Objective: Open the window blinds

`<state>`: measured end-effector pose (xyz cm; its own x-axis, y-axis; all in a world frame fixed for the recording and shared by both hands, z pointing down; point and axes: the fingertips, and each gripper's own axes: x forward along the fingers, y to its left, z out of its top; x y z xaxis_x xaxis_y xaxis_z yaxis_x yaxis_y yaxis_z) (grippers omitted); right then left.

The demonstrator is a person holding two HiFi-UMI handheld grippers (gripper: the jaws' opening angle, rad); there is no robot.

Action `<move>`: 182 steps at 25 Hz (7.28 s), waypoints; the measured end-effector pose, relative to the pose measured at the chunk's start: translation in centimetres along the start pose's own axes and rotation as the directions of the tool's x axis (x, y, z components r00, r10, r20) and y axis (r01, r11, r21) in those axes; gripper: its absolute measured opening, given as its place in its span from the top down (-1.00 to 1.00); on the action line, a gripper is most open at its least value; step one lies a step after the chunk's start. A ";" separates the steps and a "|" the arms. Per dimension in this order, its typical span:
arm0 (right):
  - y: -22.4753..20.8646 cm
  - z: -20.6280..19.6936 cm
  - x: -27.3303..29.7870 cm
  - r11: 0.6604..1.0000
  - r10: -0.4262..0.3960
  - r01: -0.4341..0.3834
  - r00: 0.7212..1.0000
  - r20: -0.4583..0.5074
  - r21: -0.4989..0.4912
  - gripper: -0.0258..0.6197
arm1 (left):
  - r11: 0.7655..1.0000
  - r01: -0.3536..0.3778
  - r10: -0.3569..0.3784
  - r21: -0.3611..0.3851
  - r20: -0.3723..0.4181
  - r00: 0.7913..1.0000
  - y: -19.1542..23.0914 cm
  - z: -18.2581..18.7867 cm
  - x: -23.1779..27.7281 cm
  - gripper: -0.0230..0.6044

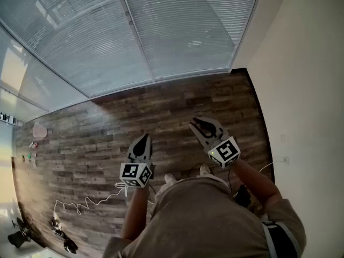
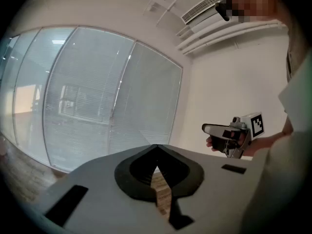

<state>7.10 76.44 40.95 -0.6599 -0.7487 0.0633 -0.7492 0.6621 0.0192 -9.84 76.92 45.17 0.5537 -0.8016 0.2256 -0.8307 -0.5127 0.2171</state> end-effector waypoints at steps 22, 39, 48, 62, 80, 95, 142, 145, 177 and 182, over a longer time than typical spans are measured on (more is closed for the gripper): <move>-3.4 -0.3 -4.4 0.995 0.083 -0.085 0.996 0.028 0.059 0.70 | 0.999 -0.051 0.051 0.017 -0.005 0.999 -5.2 -1.4 2.9 0.88; -7.2 -1.9 -13.0 0.986 0.131 -0.132 0.991 0.017 0.101 0.69 | 0.995 -0.096 0.097 -0.019 0.032 0.995 -12.9 -2.5 4.4 0.87; -7.1 -1.9 -9.6 0.983 0.095 -0.098 0.995 0.025 0.155 0.69 | 0.998 -0.059 0.059 -0.025 0.016 0.998 -8.7 -2.4 5.7 0.87; -7.0 1.0 6.3 0.993 0.035 -0.035 0.999 0.002 0.111 0.65 | 0.998 0.030 -0.025 -0.049 0.094 0.995 5.8 5.1 9.2 0.87; -8.1 2.1 21.6 0.995 -0.029 0.028 1.000 0.007 0.091 0.65 | 0.991 0.105 -0.094 -0.085 0.129 0.987 19.4 10.0 13.2 0.87; -13.3 0.5 27.9 0.996 -0.025 0.025 1.000 -0.001 0.081 0.65 | 0.990 0.081 -0.065 -0.117 0.136 0.989 24.2 10.5 19.4 0.87; -43.9 2.0 48.0 0.994 0.104 -0.104 0.995 -0.007 0.020 0.65 | 0.982 -0.087 0.103 -0.169 0.087 0.991 35.0 20.1 52.3 0.80; -43.5 0.7 49.0 0.990 0.142 -0.141 0.989 -0.042 0.010 0.65 | 0.984 -0.078 0.095 -0.159 0.103 0.990 34.4 19.6 52.7 0.80; -45.7 0.4 70.9 0.996 0.066 -0.062 0.996 -0.064 0.057 0.65 | 0.972 0.029 -0.023 -0.232 0.027 0.999 54.5 23.2 62.9 0.75; -47.2 0.9 73.0 0.999 0.032 -0.029 0.997 -0.066 0.046 0.65 | 0.970 0.067 -0.064 -0.233 0.018 0.998 56.2 24.2 65.3 0.72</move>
<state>-5.74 -9.53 43.80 -0.6785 -0.7232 0.1292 -0.7315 0.6812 -0.0289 -21.78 -11.74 49.09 0.6046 -0.7726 0.1938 -0.7554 -0.4789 0.4472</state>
